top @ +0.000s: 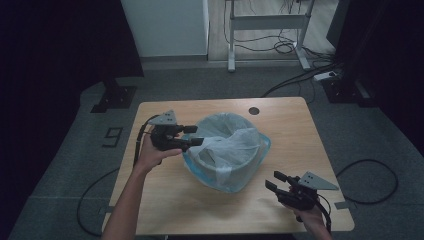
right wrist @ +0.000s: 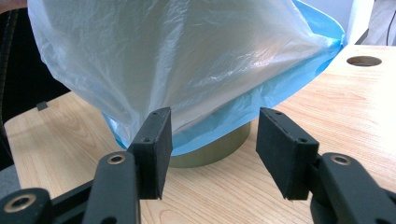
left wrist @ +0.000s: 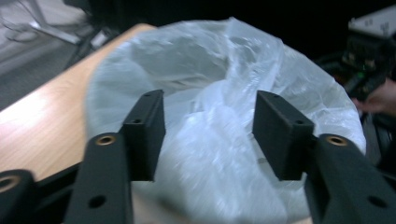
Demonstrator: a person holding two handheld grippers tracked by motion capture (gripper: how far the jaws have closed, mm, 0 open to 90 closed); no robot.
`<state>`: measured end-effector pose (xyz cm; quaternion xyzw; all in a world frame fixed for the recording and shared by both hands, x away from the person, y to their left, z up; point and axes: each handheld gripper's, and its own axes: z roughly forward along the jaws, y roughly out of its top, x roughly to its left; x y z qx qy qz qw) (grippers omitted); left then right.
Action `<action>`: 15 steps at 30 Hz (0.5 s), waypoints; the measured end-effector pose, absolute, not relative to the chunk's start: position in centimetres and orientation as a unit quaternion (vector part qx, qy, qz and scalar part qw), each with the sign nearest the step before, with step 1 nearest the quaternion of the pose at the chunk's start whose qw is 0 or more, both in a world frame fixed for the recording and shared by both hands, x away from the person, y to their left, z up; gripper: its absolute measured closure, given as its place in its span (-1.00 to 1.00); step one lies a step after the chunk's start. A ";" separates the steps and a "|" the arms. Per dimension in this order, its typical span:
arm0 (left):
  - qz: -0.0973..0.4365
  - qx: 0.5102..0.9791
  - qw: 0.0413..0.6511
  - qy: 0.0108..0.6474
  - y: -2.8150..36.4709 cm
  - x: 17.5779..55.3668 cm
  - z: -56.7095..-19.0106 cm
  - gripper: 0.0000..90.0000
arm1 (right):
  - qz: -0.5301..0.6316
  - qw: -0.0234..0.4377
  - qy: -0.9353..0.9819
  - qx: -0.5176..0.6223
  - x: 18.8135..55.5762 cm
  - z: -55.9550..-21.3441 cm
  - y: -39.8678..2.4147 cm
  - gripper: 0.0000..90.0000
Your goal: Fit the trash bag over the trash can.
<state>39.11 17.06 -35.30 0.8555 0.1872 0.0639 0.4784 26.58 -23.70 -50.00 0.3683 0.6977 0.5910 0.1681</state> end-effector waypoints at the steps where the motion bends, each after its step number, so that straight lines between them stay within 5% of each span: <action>1: 0.063 0.861 0.471 0.183 16.7 39.2 -35.3 0.07 | 0.591 0.168 0.697 0.369 26.6 -50.0 -23.7 0.01; 15: 0.055 0.914 0.366 0.166 12.2 40.5 -36.1 0.54 | 0.590 0.162 0.695 0.378 26.6 -50.2 -24.1 0.06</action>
